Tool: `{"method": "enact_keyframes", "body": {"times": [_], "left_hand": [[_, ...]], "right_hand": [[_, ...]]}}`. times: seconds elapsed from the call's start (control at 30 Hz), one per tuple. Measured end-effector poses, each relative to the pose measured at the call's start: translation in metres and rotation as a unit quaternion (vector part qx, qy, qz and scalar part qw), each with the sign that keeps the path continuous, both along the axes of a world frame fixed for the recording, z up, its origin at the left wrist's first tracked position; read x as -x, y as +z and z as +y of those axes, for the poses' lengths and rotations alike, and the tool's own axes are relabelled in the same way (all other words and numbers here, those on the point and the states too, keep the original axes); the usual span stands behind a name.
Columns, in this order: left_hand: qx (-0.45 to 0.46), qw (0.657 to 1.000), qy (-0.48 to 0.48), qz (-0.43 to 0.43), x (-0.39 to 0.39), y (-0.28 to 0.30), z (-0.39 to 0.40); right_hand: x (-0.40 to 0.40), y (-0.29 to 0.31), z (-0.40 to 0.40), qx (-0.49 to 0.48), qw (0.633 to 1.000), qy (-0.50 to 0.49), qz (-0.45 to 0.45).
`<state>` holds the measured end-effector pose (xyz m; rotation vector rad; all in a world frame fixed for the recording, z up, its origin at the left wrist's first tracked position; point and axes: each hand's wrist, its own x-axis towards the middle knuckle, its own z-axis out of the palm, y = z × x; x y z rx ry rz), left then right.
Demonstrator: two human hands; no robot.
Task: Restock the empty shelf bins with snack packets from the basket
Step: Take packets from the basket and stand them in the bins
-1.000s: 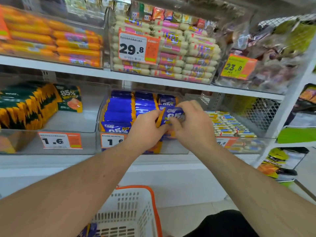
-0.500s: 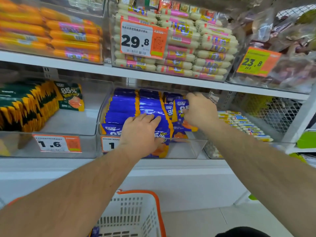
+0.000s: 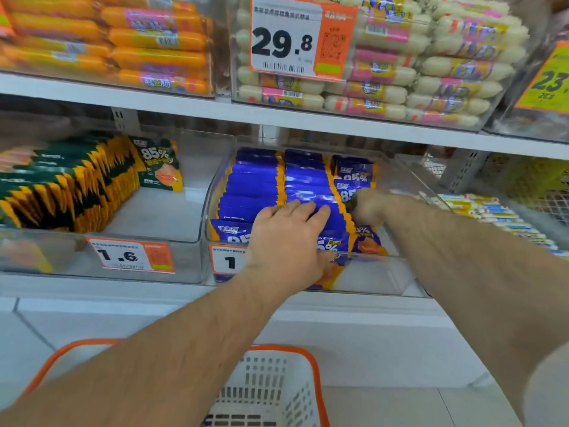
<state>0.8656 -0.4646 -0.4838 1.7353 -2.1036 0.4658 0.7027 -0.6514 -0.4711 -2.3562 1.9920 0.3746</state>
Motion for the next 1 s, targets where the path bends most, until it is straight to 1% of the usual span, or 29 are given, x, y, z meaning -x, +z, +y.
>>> {"method": "enact_keyframes", "body": {"times": [0.1, 0.23, 0.3, 0.37, 0.4, 0.43, 0.67, 0.77, 0.87, 0.93, 1.0], "left_hand": [[0.002, 1.000, 0.002, -0.008, 0.000, 0.000, 0.000], [-0.007, 1.000, 0.007, -0.009, 0.000, -0.001, 0.000], [-0.010, 1.000, 0.011, -0.006, 0.000, -0.001, 0.001], [-0.015, 1.000, 0.011, -0.004, 0.001, 0.001, 0.003], [-0.018, 1.000, 0.009, -0.003, 0.002, 0.002, 0.004], [-0.022, 1.000, 0.007, -0.001, 0.002, 0.004, 0.005], [-0.030, 1.000, 0.008, 0.005, 0.001, 0.005, 0.002], [-0.027, 1.000, 0.012, 0.008, 0.001, 0.003, 0.001], [-0.019, 1.000, 0.015, 0.006, 0.001, 0.002, 0.002], [-0.016, 1.000, 0.015, 0.006, 0.001, 0.002, 0.001], [-0.013, 1.000, 0.016, 0.005, 0.002, 0.001, 0.002]], "right_hand": [[-0.001, -0.001, -0.004, -0.012, 1.000, -0.013, -0.024], [0.001, 0.006, 0.004, 0.080, 0.995, -0.010, -0.053], [0.002, 0.007, 0.011, 0.051, 0.998, -0.013, -0.046], [0.006, 0.000, 0.014, -0.035, 0.999, -0.007, -0.002], [0.007, -0.005, 0.013, -0.075, 0.997, -0.007, 0.009], [0.009, -0.009, 0.010, -0.091, 0.996, -0.006, 0.003], [0.007, -0.039, -0.025, -0.100, 0.993, 0.040, 0.052], [-0.001, -0.024, -0.011, -0.105, 0.992, 0.041, 0.054], [-0.005, -0.014, -0.002, -0.074, 0.992, 0.040, 0.089], [-0.003, -0.007, 0.006, -0.021, 0.993, 0.039, 0.107], [0.003, -0.001, 0.009, 0.051, 0.993, 0.053, 0.089]]}}
